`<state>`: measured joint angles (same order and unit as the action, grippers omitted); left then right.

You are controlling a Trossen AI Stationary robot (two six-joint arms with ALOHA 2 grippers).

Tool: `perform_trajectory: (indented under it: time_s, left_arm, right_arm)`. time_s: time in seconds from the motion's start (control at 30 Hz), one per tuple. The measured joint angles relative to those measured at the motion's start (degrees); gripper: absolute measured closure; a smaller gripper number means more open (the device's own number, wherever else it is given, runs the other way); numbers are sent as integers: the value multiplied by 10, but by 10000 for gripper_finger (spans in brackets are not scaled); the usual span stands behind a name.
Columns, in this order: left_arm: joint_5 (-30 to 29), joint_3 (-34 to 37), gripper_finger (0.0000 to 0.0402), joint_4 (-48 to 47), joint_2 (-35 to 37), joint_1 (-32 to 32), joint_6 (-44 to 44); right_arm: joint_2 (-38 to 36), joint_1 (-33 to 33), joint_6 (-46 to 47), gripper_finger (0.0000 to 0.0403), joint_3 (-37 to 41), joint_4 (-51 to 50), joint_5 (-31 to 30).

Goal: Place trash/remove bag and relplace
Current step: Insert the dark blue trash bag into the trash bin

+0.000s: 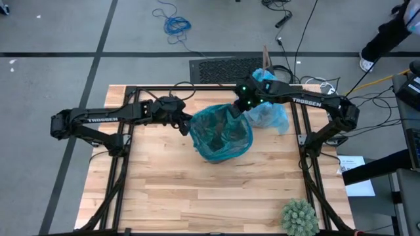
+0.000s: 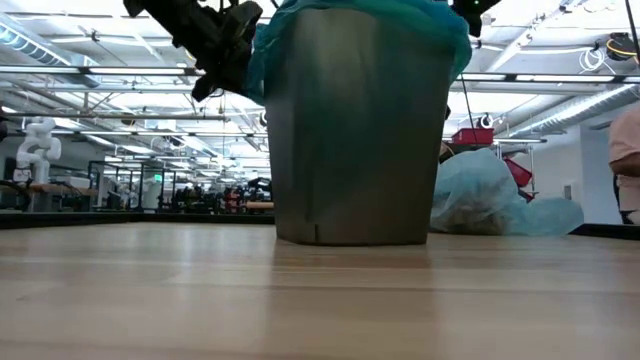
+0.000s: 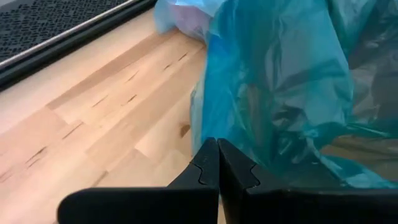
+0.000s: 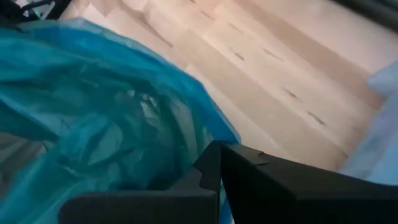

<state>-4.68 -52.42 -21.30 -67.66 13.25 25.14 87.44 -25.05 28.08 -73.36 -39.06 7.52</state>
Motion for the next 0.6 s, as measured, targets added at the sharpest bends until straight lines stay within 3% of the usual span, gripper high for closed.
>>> perform_trajectory:
  time_s: [0.4,0.6]
  left_arm:
    - [6,59,402,72,0,-3,16]
    - [18,79,402,90,0,-3,30]
  right_arm:
    - [-7,17,47,403,47,58,-3]
    - [-66,11,53,403,47,62,-20]
